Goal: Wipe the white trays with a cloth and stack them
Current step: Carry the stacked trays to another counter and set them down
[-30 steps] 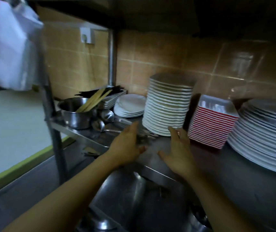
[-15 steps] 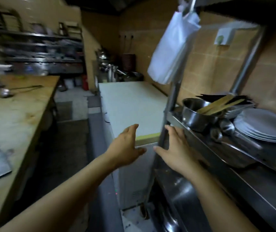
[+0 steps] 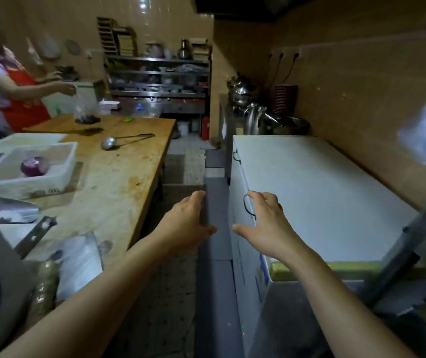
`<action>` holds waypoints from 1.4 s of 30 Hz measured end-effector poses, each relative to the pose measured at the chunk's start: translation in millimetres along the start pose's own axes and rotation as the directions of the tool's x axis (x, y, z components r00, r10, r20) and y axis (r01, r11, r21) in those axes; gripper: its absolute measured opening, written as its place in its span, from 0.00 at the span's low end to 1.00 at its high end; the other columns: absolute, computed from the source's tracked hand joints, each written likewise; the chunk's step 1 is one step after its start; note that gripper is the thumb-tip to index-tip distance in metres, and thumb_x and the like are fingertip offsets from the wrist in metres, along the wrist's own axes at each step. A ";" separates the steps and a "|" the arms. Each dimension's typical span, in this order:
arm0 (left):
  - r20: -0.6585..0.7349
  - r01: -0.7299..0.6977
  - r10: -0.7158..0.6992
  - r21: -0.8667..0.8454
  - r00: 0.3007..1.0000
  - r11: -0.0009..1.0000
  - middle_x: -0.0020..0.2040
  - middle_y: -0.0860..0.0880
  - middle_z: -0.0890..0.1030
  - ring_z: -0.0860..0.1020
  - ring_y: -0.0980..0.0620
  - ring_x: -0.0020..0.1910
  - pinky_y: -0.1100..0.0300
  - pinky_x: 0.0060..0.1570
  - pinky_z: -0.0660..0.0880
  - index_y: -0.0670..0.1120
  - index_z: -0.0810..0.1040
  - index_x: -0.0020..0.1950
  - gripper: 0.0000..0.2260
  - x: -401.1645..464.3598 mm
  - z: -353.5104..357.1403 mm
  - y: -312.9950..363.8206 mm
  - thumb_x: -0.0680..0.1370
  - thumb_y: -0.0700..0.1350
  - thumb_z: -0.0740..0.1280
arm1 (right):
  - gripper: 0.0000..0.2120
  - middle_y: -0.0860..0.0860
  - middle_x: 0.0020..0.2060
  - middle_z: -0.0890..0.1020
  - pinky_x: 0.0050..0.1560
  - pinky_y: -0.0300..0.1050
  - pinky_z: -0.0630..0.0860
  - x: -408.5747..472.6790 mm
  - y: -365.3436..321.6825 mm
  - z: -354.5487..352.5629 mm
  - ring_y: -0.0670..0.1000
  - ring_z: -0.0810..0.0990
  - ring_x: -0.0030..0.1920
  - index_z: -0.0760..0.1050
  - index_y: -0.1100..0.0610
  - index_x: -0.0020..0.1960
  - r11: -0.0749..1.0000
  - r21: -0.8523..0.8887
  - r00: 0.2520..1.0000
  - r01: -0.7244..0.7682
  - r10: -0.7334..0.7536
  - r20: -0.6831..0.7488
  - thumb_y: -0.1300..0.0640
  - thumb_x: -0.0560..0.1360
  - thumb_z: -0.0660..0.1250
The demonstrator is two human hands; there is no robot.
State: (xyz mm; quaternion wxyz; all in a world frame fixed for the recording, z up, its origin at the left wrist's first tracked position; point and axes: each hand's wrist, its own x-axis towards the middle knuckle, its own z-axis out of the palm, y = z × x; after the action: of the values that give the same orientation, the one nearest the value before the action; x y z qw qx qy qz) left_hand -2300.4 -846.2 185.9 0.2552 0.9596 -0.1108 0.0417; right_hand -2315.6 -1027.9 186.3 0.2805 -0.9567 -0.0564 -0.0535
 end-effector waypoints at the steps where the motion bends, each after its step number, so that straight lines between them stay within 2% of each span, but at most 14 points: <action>1: -0.009 0.017 -0.017 0.005 1.000 1.000 0.70 0.47 0.68 0.70 0.49 0.66 0.55 0.62 0.70 0.49 0.55 0.75 0.36 12.8 -2.5 -6.9 0.73 0.53 0.70 | 0.38 0.50 0.71 0.55 0.66 0.47 0.64 16.6 -0.8 3.7 0.53 0.59 0.71 0.50 0.50 0.75 1.000 0.003 1.000 0.008 -0.008 0.011 0.45 0.73 0.68; 7: -0.023 0.058 -0.058 0.038 0.998 0.998 0.71 0.47 0.67 0.69 0.48 0.67 0.50 0.64 0.71 0.49 0.55 0.75 0.36 108.8 4.2 -42.9 0.74 0.53 0.70 | 0.39 0.51 0.72 0.56 0.68 0.48 0.62 130.9 10.1 26.9 0.54 0.57 0.72 0.49 0.50 0.75 0.999 -0.007 0.999 0.040 -0.040 0.032 0.45 0.73 0.68; 14: -0.016 0.161 -0.160 0.066 0.987 0.985 0.72 0.49 0.65 0.68 0.49 0.68 0.55 0.62 0.69 0.51 0.54 0.75 0.35 247.7 5.5 -77.4 0.74 0.54 0.69 | 0.41 0.50 0.72 0.56 0.68 0.49 0.61 291.5 34.0 34.0 0.54 0.57 0.72 0.49 0.50 0.76 0.995 0.021 0.993 0.098 -0.099 0.066 0.44 0.72 0.69; 20: -0.047 0.235 -0.231 0.105 0.972 0.966 0.71 0.49 0.67 0.69 0.50 0.67 0.56 0.61 0.70 0.51 0.55 0.75 0.36 345.2 -0.3 -105.6 0.73 0.53 0.70 | 0.41 0.52 0.73 0.56 0.69 0.50 0.61 408.2 47.0 46.4 0.55 0.57 0.72 0.50 0.50 0.76 0.993 0.032 0.988 0.112 -0.115 0.108 0.43 0.71 0.69; 27: -0.041 0.161 -0.157 0.126 0.987 0.979 0.70 0.48 0.68 0.69 0.50 0.67 0.57 0.61 0.69 0.50 0.55 0.75 0.35 477.5 8.4 -147.7 0.73 0.53 0.70 | 0.42 0.51 0.71 0.57 0.68 0.51 0.62 533.5 62.6 66.0 0.56 0.58 0.71 0.51 0.50 0.75 0.995 0.022 0.991 0.099 -0.100 0.087 0.43 0.70 0.71; 32: -0.014 0.094 -0.093 0.104 0.996 0.990 0.71 0.48 0.66 0.68 0.48 0.67 0.52 0.62 0.70 0.49 0.55 0.75 0.36 595.9 14.2 -193.3 0.73 0.53 0.70 | 0.39 0.49 0.68 0.58 0.65 0.49 0.64 639.7 64.9 80.5 0.55 0.59 0.69 0.54 0.48 0.72 0.997 0.017 0.995 0.080 -0.081 0.058 0.45 0.69 0.72; 39: 0.025 0.024 -0.025 0.067 0.999 0.997 0.70 0.46 0.67 0.69 0.47 0.67 0.48 0.63 0.71 0.47 0.55 0.75 0.37 750.1 -1.3 -233.7 0.72 0.51 0.71 | 0.41 0.48 0.69 0.57 0.65 0.49 0.63 789.9 64.1 90.0 0.55 0.58 0.71 0.51 0.46 0.73 0.999 0.009 0.998 0.049 -0.049 0.039 0.44 0.69 0.71; 42: 0.019 0.009 -0.010 0.063 1.000 0.998 0.68 0.47 0.69 0.70 0.47 0.65 0.50 0.60 0.71 0.48 0.56 0.74 0.35 809.2 -4.8 -249.9 0.72 0.50 0.70 | 0.41 0.48 0.70 0.56 0.66 0.49 0.63 852.2 69.5 98.3 0.55 0.58 0.71 0.51 0.47 0.74 0.999 0.003 0.998 0.039 -0.039 0.054 0.44 0.69 0.71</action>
State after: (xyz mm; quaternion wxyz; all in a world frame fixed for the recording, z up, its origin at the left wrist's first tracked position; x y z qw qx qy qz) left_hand -1455.5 -787.5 180.6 0.2241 0.9680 -0.1074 0.0349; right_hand -1457.2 -966.2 181.4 0.2786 -0.9563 -0.0827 -0.0330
